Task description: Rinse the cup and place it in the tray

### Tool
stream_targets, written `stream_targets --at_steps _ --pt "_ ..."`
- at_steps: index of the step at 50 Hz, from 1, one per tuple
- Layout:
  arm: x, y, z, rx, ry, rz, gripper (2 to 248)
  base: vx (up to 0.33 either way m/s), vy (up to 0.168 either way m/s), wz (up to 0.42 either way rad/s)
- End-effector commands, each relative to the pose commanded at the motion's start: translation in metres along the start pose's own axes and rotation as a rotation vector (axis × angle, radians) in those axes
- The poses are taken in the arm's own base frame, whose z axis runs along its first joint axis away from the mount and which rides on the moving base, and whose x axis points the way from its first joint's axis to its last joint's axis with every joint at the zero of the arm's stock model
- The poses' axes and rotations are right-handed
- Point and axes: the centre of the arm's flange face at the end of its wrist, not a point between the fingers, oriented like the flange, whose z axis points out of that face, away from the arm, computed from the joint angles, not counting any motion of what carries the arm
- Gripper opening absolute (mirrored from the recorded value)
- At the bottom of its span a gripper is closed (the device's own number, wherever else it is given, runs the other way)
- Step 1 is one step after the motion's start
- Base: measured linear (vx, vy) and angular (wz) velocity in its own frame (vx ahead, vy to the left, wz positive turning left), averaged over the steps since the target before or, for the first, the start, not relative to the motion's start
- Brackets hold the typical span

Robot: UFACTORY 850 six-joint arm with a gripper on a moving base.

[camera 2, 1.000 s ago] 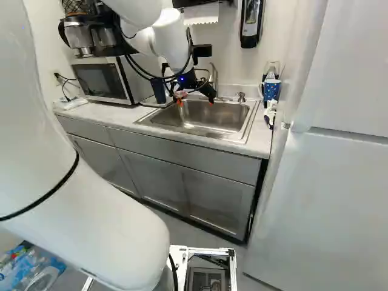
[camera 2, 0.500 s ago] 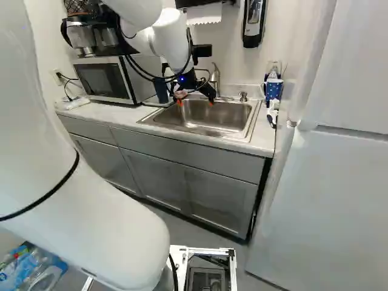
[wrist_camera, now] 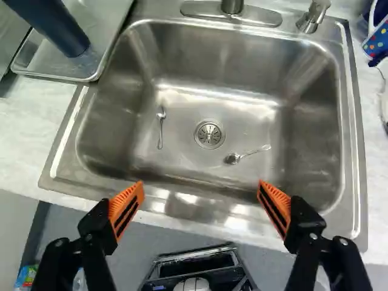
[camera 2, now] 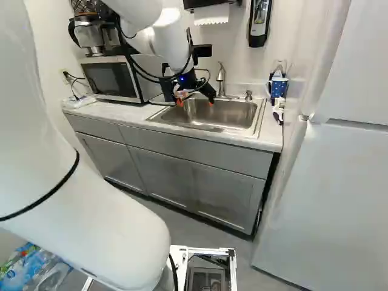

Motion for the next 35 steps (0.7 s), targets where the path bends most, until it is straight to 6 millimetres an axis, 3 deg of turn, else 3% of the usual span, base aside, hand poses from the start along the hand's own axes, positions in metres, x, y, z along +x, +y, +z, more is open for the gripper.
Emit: stream_targets --at_steps 35 --pt "0.0000 0.0000 0.0000 0.000 0.000 0.000 247 -0.075 0.060 -0.178"
